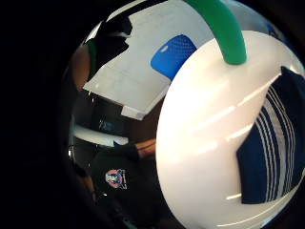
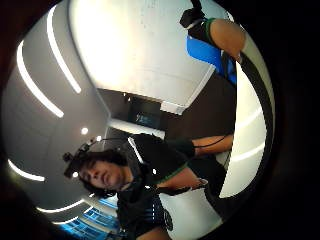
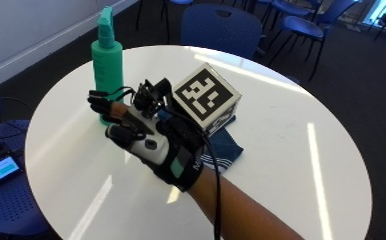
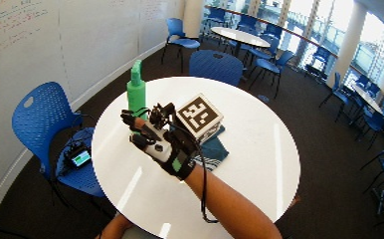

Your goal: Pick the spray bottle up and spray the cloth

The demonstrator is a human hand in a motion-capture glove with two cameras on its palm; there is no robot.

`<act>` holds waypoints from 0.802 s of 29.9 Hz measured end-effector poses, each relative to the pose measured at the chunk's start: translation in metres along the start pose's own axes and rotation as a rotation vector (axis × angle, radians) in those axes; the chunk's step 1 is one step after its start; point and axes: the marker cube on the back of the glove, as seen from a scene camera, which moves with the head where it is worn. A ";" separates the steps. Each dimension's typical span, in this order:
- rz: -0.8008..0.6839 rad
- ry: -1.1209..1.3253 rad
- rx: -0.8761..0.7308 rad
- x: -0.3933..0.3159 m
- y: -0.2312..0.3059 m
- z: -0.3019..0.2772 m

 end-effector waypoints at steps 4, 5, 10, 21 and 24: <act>-0.026 0.025 -0.027 -0.001 0.022 0.008; -0.033 0.022 -0.035 -0.002 0.028 0.010; -0.060 0.008 -0.061 -0.004 0.053 0.017; -0.066 -0.044 -0.077 -0.012 0.079 0.029; -0.033 -0.068 -0.095 -0.005 0.085 0.032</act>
